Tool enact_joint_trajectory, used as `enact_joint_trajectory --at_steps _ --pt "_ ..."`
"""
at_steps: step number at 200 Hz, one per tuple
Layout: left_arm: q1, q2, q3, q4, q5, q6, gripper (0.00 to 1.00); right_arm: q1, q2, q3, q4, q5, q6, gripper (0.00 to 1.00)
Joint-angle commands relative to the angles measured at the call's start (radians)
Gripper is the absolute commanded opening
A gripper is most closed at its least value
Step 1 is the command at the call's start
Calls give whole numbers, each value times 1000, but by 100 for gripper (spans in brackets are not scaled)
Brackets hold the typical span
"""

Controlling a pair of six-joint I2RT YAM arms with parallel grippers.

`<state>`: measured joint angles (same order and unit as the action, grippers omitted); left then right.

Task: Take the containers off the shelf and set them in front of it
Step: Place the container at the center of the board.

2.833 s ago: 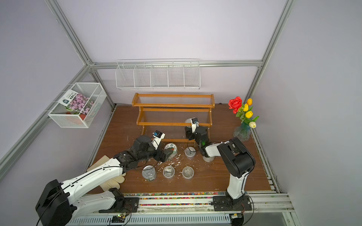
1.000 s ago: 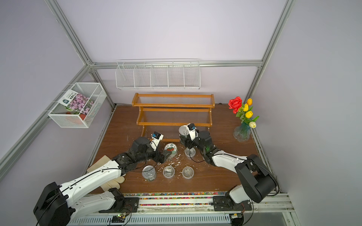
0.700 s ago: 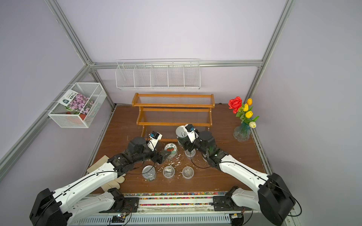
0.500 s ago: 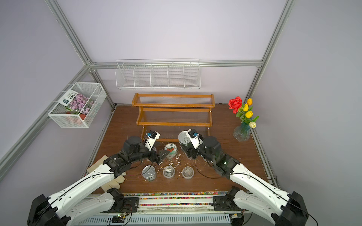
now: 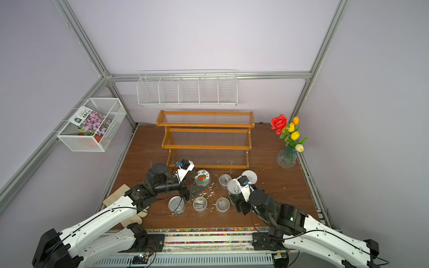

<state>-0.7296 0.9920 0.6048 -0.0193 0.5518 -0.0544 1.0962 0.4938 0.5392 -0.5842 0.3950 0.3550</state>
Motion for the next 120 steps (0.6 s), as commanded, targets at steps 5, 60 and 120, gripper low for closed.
enact_joint_trajectory --at_steps 5,60,120 --pt "-7 11 -14 26 13 11 100 21 -61 -88 -41 98 132 60" --pt "-7 -22 -12 -45 -85 4 100 38 -106 -174 -76 216 267 61" --pt "0 -46 -11 -98 -149 16 99 39 -95 -212 -69 271 337 80"
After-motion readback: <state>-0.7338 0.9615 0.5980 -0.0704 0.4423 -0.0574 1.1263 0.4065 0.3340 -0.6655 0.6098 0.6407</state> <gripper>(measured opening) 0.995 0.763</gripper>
